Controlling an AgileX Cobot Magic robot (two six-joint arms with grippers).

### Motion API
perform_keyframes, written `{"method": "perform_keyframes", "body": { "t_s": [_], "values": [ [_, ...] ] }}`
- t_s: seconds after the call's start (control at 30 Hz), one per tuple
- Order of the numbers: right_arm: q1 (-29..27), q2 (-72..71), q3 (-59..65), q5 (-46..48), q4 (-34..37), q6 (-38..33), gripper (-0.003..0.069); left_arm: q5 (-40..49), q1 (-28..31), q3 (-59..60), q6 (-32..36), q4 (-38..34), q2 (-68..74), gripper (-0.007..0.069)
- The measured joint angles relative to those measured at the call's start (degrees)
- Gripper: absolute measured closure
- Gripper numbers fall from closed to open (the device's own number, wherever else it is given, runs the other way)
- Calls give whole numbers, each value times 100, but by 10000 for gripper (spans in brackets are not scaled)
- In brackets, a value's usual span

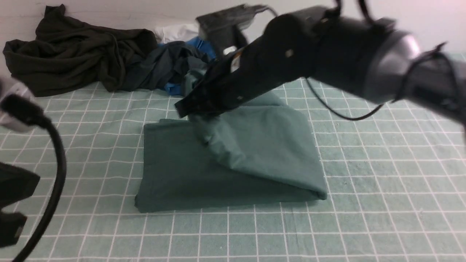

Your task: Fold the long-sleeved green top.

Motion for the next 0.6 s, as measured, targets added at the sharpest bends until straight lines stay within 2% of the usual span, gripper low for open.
{"method": "perform_keyframes", "body": {
  "t_s": [0.1,0.27,0.33,0.47,0.57,0.6],
  "values": [
    [67,557,-487,39,193,0,557,0,0,469,-138,173,-513,628],
    [67,797,-1342,739,484,-98,337,-271,0,1323,-565,636,-1595,628],
    [67,652,-1687,1221,425,-198,277,-585,0,1628,-845,865,-2175,628],
    [67,113,-1987,2063,106,-491,254,-1046,0,2039,-1113,1262,-2921,628],
    [67,-327,-1998,2528,-165,-572,290,-1245,0,2230,-1170,1397,-3278,628],
    [67,-653,-1909,2836,-314,-641,335,-1304,0,2289,-1192,1421,-3460,628]
  ]
}}
